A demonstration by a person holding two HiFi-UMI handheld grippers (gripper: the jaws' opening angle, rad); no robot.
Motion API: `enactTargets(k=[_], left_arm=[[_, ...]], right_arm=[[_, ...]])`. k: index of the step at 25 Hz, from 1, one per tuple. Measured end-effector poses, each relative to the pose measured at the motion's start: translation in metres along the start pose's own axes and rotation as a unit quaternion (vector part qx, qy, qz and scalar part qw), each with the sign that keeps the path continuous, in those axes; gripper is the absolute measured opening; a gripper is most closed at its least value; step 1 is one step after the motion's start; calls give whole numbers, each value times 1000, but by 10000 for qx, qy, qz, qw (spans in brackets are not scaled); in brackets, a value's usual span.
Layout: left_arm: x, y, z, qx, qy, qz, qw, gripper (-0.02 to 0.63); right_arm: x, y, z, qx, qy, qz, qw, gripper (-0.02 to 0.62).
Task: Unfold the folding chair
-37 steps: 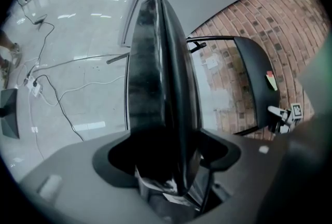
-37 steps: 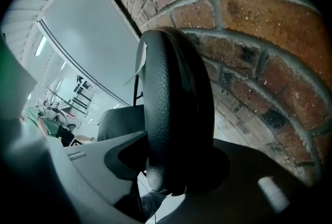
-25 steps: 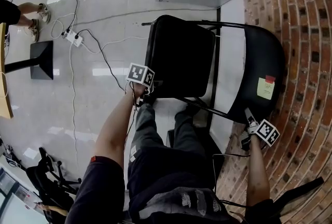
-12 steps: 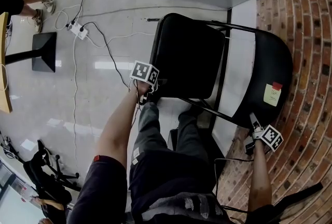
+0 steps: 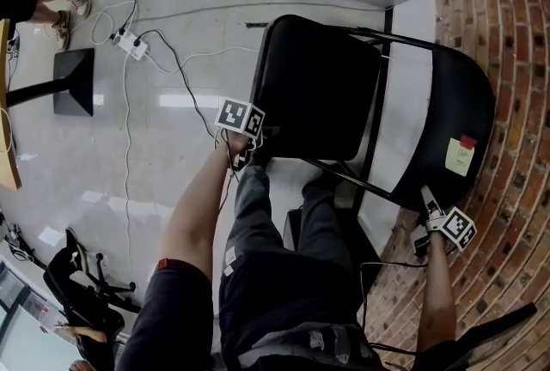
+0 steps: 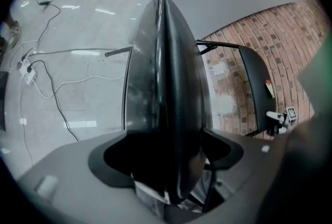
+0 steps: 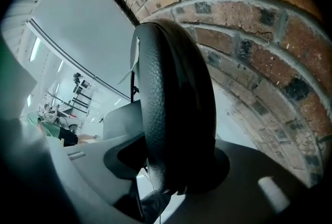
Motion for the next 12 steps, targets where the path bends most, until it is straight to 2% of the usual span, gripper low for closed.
enactTargets(k=[7, 12], left_arm=[[-7, 3, 0, 49, -44, 14, 10000, 417], [-15, 1, 0, 63, -29, -119, 9999, 416]], right_arm=[[-12, 2, 0, -138, -89, 225, 9996, 183], [-18, 4, -4, -111, -81, 256, 9996, 179]])
Point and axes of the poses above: the fingertips, and each gripper's own axes: y forward along the fingers, x to its right, z out of its top, the point moved 9 cm from there along -y, backward along the fingers, and after that the axes turned 12 degrees about z, right-handed, at the moved point
